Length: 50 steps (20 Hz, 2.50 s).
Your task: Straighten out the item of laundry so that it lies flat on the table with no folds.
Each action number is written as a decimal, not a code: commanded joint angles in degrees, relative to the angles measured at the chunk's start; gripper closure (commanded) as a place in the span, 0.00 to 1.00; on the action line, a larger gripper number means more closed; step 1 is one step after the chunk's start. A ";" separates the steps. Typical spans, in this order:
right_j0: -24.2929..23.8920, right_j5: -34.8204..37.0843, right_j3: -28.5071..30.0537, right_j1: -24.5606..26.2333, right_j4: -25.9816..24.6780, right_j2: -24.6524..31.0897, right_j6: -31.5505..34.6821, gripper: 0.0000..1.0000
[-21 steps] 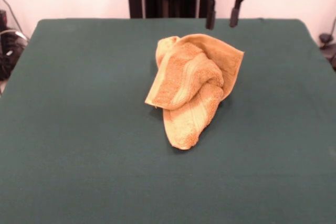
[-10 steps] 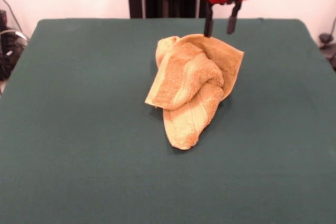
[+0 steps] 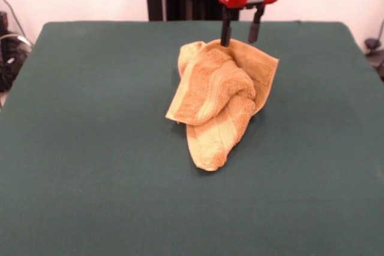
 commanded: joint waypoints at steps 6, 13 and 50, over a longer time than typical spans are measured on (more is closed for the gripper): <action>4.95 -7.43 2.37 5.41 -3.09 3.10 6.27 0.00; 5.57 -10.55 1.40 8.91 -3.86 1.86 6.27 0.00; 1.56 -11.83 -0.97 15.79 0.86 0.47 6.31 0.00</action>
